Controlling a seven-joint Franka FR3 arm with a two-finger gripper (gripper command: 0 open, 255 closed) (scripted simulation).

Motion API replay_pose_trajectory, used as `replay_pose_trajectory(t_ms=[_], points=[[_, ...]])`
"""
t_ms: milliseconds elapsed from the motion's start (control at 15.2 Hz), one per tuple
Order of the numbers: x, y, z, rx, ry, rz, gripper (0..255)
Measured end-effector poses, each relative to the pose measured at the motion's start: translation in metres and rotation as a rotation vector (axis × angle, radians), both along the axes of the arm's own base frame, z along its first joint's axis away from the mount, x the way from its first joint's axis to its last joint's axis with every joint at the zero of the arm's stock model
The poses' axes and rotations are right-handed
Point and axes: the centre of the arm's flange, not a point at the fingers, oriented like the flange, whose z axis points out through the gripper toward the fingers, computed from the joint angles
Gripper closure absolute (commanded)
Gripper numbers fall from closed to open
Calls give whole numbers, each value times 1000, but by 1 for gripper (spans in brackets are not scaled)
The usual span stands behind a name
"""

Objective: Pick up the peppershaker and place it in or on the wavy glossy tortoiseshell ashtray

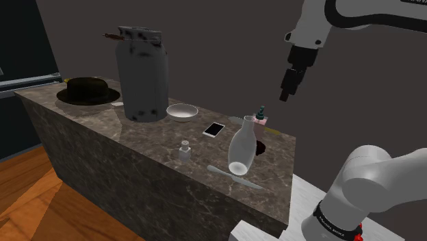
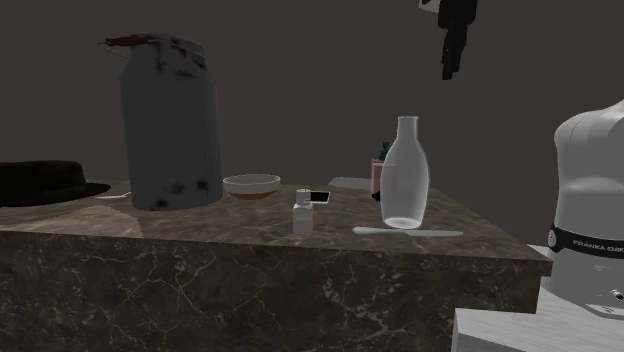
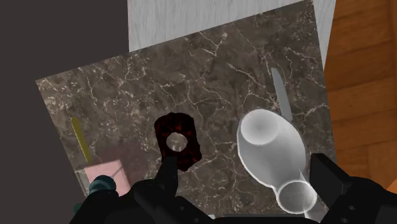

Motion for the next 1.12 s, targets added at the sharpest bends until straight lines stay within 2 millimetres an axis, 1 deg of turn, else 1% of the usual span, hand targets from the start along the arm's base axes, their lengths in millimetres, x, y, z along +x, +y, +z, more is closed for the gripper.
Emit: replay_pose_trajectory(t_ms=[66,132,264,396,660,792,858,924,990,1122], points=[[0,0,0,0,0,0,0],[4,4,-3,0,1,-1,0],[20,18,-14,1,3,-2,0],[35,28,-27,1,5,-5,0],[71,54,-56,3,8,-10,0],[90,65,-67,3,10,-13,0],[99,74,-71,3,11,-14,0],[111,81,-80,3,12,-15,0],[118,88,-86,4,13,-17,0],[134,102,-105,4,15,-20,0]])
